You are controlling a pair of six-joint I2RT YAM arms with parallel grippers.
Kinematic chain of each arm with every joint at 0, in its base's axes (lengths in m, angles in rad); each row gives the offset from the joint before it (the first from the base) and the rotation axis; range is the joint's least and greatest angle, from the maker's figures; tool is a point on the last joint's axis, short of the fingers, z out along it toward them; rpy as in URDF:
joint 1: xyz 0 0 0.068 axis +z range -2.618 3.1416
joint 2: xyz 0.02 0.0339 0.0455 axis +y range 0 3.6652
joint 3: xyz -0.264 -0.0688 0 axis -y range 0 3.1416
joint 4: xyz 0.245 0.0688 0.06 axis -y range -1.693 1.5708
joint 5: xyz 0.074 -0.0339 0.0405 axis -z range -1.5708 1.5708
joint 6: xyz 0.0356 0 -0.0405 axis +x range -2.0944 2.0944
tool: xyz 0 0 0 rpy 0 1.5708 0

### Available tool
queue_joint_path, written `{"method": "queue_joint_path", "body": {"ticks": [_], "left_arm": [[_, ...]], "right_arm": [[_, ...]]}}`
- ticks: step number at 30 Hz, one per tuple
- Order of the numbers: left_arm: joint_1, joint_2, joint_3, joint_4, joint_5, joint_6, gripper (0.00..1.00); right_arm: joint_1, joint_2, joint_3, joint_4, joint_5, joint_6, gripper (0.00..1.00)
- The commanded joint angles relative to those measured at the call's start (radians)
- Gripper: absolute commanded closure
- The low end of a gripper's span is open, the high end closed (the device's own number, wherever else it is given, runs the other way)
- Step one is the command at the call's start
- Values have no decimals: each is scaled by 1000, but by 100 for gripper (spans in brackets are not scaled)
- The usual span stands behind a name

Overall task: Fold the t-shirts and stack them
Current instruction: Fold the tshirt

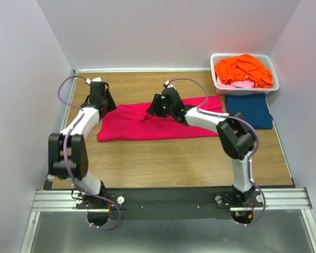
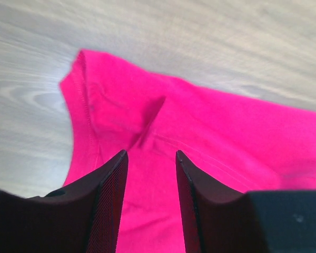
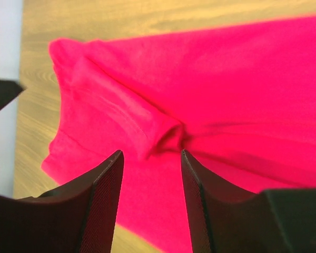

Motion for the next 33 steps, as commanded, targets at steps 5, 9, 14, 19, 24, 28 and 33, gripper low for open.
{"method": "queue_joint_path", "body": {"ticks": [5,9,14,19,24,28,33], "left_arm": [[-3,-291,-234,7,37,-73,54],[-4,-345,-379,62,59,-142,59],[17,-303,-489,161,140,-232,64],[45,-227,-506,198,165,-252,66],[86,-283,-485,159,169,-245,68],[79,-461,-521,250,226,-232,61],[56,-529,-683,465,338,-358,62]], "right_arm": [[-139,-303,-230,-138,59,-226,44],[-179,-400,-359,-187,79,-286,44],[-245,-477,-492,-198,102,-288,43],[-305,-465,-533,-227,68,-297,43],[-324,-469,-559,-239,45,-302,43],[-324,-475,-562,-238,12,-308,43],[-324,-452,-543,-238,10,-321,43]]}}
